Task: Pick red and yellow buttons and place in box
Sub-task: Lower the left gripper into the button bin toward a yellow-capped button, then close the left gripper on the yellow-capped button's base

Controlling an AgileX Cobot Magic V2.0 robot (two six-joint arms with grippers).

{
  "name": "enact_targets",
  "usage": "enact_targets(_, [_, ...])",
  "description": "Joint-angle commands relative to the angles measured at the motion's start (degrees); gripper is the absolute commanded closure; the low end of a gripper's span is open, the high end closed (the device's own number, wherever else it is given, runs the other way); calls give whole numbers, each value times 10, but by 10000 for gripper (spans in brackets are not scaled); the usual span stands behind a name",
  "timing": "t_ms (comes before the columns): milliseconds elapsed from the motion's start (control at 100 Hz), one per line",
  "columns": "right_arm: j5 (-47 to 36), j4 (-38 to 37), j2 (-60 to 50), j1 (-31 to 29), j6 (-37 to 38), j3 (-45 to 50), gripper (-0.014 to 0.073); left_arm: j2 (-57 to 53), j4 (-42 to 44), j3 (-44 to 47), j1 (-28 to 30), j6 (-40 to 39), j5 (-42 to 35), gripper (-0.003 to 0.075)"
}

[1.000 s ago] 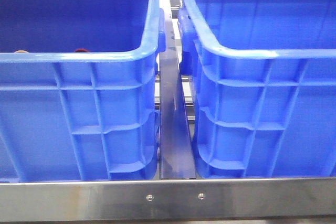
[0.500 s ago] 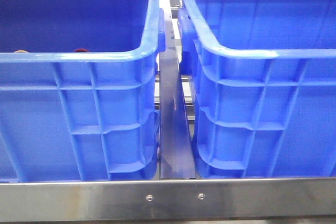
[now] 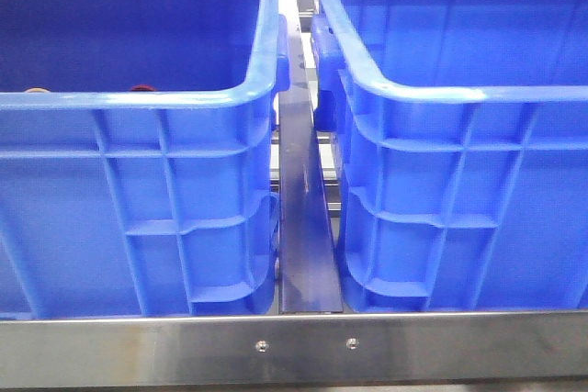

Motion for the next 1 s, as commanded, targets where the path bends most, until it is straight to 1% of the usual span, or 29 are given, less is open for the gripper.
enact_targets(0, [-41,-7,-13,1,-4,3,654,62,-4,-58,0,-2,11,741])
enact_targets(150, [-41,-7,-13,1,-4,3,654,159,-4,-122,0,-2,52,735])
enact_targets(220, [-41,-7,-13,1,-4,3,654,212,-4,-149,0,-1,72,686])
enact_targets(290, [-41,-7,-13,1,-4,3,654,263,-4,-174,0,-1,78,570])
enact_targets(340, [-41,-7,-13,1,-4,3,654,303,-4,-191,0,-1,77,450])
enact_targets(360, [-41,-7,-13,1,-4,3,654,312,-4,-199,0,-1,76,419])
enact_targets(370, [-41,-7,-13,1,-4,3,654,321,-4,-201,0,-1,76,390])
enact_targets(410, [-41,-7,-13,1,-4,3,654,348,-5,-216,0,-1,73,313])
enact_targets(480, [-41,-7,-13,1,-4,3,654,387,-5,-242,-5,-1,73,237])
enact_targets(520, [-41,-7,-13,1,-4,3,654,413,-5,-259,-11,2,75,225])
enact_targets(590, [-41,-7,-13,1,-4,3,654,454,-5,-288,-27,20,84,226])
enact_targets(770, [-41,-7,-13,1,-4,3,654,569,-7,-365,-75,19,104,226])
enact_targets(860, [-41,-7,-13,1,-4,3,654,627,-7,-405,-87,19,134,226])
enact_targets(990, [-41,-7,-13,1,-4,3,654,705,-7,-470,-87,10,195,226])
